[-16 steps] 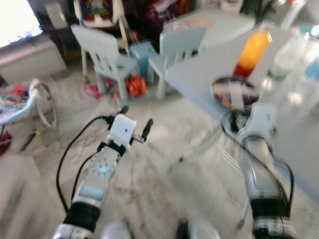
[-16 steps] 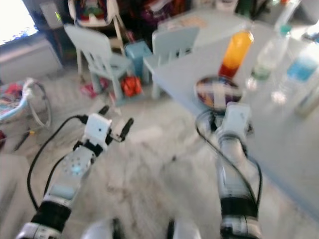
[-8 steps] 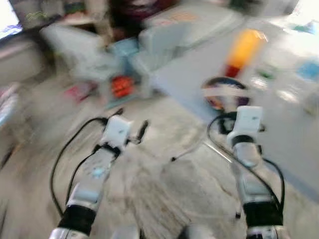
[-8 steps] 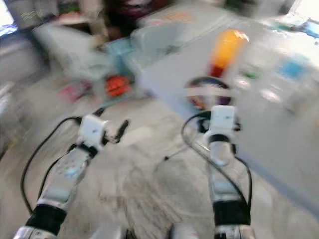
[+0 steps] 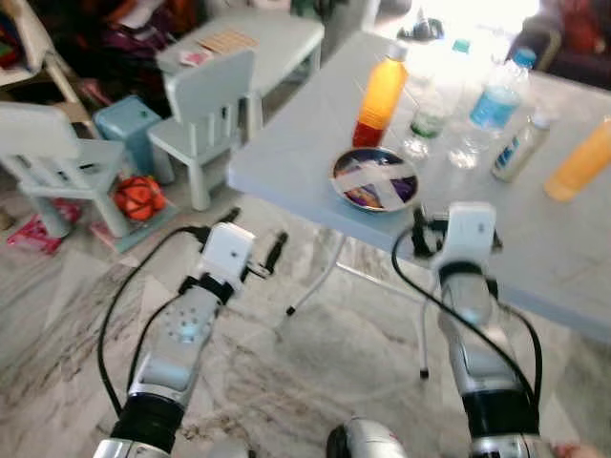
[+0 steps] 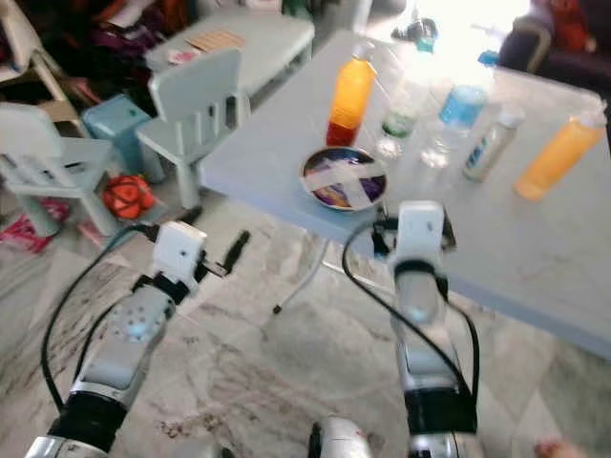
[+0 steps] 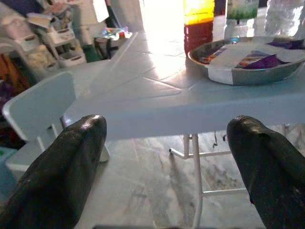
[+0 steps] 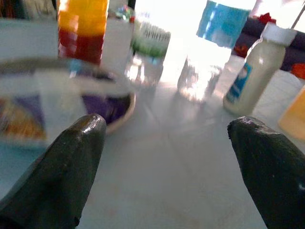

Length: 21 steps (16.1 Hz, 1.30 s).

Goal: Restocking fridge

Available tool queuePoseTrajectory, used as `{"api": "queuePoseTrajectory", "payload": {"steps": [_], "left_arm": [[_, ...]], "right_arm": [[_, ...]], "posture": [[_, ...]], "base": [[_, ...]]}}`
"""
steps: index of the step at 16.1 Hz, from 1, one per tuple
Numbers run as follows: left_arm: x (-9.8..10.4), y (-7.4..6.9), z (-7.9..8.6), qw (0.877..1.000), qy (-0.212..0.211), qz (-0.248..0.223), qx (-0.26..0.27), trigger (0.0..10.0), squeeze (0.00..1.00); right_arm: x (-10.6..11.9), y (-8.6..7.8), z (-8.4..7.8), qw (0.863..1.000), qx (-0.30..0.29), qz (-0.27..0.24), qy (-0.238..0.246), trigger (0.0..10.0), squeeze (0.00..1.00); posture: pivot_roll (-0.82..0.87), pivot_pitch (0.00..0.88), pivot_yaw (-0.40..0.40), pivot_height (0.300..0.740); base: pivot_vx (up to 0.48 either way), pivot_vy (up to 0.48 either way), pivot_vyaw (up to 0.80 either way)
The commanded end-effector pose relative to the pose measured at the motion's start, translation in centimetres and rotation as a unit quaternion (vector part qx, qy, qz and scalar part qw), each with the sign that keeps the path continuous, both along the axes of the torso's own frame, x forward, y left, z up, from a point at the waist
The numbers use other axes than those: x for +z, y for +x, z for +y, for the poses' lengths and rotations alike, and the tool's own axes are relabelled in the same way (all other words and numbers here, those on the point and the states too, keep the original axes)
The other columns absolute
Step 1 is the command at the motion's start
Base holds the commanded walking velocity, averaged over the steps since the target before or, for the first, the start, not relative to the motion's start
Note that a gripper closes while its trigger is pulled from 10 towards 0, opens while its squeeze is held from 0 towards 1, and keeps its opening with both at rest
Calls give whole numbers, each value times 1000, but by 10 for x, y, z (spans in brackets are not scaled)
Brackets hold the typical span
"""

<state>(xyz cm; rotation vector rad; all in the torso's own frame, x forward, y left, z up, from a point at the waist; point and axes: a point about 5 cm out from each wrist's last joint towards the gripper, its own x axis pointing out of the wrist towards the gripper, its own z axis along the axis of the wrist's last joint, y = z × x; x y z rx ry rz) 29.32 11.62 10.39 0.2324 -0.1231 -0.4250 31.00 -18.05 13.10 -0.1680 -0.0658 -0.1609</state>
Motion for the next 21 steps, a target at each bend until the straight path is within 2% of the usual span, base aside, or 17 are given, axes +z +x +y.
{"api": "queuePoseTrajectory", "payload": {"steps": [1, 5, 8, 10, 11, 13, 14, 15, 19, 21], "left_arm": [[2, -1, -10, 1000, 4, -7, -15, 10000, 0], [4, -3, -11, 1000, -11, -11, -11, 10000, 0], [7, -6, -6, 999, -33, -23, -1, 10000, 0], [5, -10, -3, 999, -31, -19, -3, 10000, 0], [3, -14, -1, 1000, -26, -16, -6, 10000, 0], [1, -17, 4, 1000, -21, -12, -1, 10000, 0], [0, -18, 7, 1000, -18, -11, 1, 10000, 0], [0, -18, 9, 1000, -15, -9, 4, 10000, 0], [2, -16, 12, 1000, -12, -11, 9, 10000, 0], [3, -15, 12, 1000, -11, -10, 9, 10000, 0]], "right_arm": [[-1, -2, -7, 1000, -4, 3, -2, 10000, 0], [4, 1, -3, 1000, 17, -9, -9, 10000, 0], [4, -2, -1, 999, 28, -18, -30, 10000, 0], [4, -2, -2, 999, 19, -18, -33, 10000, 0], [2, -1, 1, 999, 29, -14, -15, 10000, 0], [1, 1, 4, 999, 40, -8, -13, 10000, 0], [-2, 3, 4, 999, 31, 5, 14, 10000, 0], [-1, 6, 5, 999, 29, 9, 21, 10000, 0], [-12, 0, 16, 997, 28, 42, 63, 10000, 0], [-17, 0, 21, 993, 49, 52, 93, 10000, 0]], "posture": [[38, 115, -7, 740], [40, 114, -6, 740], [36, 117, -5, 740], [37, 116, -5, 740], [37, 116, -5, 740], [39, 118, -4, 740], [42, 121, -4, 740], [47, 123, -5, 740], [53, 129, -5, 740], [53, 135, -2, 740]], "base": [[0, 0, 0], [464, 0, 0], [0, 0, 0], [0, 0, 0], [0, 0, 0], [0, 0, 0], [0, 0, 0], [0, 0, 0], [0, 0, 0], [0, 0, 0]]}}
